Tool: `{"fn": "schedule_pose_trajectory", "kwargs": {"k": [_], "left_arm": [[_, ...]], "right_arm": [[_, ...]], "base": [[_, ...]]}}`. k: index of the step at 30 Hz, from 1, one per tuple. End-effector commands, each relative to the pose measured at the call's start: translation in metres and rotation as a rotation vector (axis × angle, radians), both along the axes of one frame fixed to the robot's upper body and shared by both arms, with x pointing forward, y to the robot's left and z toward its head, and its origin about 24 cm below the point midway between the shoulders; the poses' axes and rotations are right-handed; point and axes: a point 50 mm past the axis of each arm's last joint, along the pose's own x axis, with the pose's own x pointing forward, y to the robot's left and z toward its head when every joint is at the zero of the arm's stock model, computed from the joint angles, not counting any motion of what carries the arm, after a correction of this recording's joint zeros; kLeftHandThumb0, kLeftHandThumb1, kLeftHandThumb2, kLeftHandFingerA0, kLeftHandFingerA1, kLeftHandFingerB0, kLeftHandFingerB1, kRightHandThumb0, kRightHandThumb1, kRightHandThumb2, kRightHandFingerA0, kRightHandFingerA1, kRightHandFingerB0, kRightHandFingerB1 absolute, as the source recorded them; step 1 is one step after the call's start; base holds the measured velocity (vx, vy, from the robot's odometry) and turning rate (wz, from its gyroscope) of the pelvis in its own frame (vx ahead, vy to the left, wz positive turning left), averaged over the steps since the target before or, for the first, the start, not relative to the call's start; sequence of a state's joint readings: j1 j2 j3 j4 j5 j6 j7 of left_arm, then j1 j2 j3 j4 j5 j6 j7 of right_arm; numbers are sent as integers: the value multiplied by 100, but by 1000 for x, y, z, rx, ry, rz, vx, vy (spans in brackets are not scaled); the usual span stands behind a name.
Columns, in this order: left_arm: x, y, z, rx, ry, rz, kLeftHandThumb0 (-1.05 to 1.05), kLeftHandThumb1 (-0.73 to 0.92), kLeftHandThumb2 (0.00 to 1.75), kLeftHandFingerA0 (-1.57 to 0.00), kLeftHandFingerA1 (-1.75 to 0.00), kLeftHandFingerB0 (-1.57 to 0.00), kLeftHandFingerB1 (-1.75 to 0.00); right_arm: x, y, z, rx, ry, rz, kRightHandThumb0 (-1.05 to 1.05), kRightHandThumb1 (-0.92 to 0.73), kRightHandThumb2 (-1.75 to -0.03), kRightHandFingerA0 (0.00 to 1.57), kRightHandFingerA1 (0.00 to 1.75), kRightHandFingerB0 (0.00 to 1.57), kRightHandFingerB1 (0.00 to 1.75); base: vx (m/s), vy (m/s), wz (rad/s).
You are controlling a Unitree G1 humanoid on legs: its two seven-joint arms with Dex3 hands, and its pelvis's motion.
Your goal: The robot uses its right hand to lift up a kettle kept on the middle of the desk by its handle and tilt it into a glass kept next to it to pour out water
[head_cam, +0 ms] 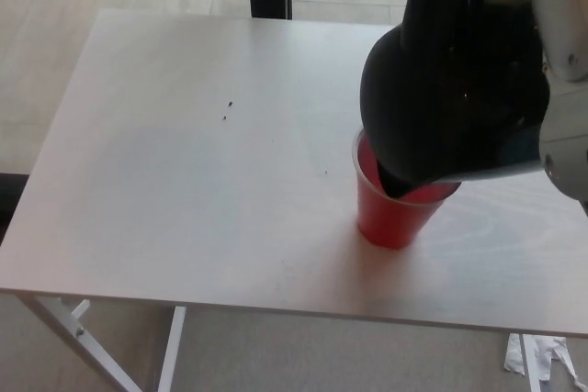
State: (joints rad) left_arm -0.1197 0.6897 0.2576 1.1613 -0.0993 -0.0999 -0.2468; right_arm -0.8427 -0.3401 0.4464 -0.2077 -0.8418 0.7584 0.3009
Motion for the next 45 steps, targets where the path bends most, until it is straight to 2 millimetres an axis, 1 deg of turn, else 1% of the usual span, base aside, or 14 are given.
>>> {"fn": "schedule_pose_trajectory", "kwargs": {"k": [1,7,8,9,12,17,22,26,34,36,37,41,43,45], "left_arm": [[-4,1,-1,0,19,1,-70,88,66,-67,-57,-48,-54],[-4,2,-1,-10,6,21,-70,87,65,-67,-57,-49,-55],[-4,1,-1,-19,3,30,-70,87,65,-68,-58,-50,-56],[-5,2,-2,-17,5,32,-70,87,65,-68,-57,-50,-54],[-7,2,-2,11,30,17,-71,88,66,-70,-58,-51,-55],[-10,4,-2,-9,22,29,-72,88,66,-69,-57,-49,-54],[-14,5,-3,-1,29,30,-71,88,66,-70,-58,-48,-53],[-16,5,-4,-11,28,40,-71,88,66,-68,-56,-48,-53],[-21,5,-5,1,36,33,-70,89,66,-66,-56,-48,-54],[-22,5,-5,-4,31,41,-68,68,106,-62,-66,-47,-64],[-22,5,-6,-19,17,47,-70,88,66,-67,-58,-48,-57],[-23,5,-7,-10,30,40,-71,88,66,-68,-58,-49,-55],[-22,5,-6,0,37,41,-70,89,66,-70,-57,-50,-54],[-23,5,-6,-2,31,44,-71,89,66,-69,-58,-50,-55]], "right_arm": [[3,2,-17,-23,63,26,-27,-59,-87,91,175,64,162],[9,-15,-8,-9,68,-50,-32,-72,-75,91,175,69,125],[10,-18,-7,-4,75,-66,-36,-57,-103,120,134,86,109],[11,-21,-8,-1,71,-71,-30,-68,-76,94,175,67,157],[13,-31,-8,52,91,-102,-28,-63,-80,94,175,63,171],[18,-53,-4,257,139,-154,-26,-63,-94,88,175,63,173],[24,-79,0,396,153,-203,-29,-50,-104,105,159,90,112],[24,-99,-1,531,168,-209,-23,-50,-111,84,172,66,148],[10,-133,-38,814,249,-363,-25,-52,-91,95,175,61,152],[2,-139,-55,957,240,-338,-13,-46,-104,91,175,61,145],[-3,-142,-65,983,252,-354,-17,-49,-106,93,175,73,150],[-15,-148,-92,1094,296,-438,-28,-61,-84,94,175,62,162],[-20,-147,-112,1166,317,-471,-30,-51,-98,121,138,73,106],[-21,-145,-125,1149,336,-520,-24,-60,-76,90,175,59,96]], "base": [[0,0,0],[0,0,0],[0,0,0],[0,0,0],[0,0,0],[0,0,0],[0,0,0],[0,0,0],[0,0,0],[0,0,0],[0,0,0],[0,0,0],[0,0,0],[0,0,0]]}}
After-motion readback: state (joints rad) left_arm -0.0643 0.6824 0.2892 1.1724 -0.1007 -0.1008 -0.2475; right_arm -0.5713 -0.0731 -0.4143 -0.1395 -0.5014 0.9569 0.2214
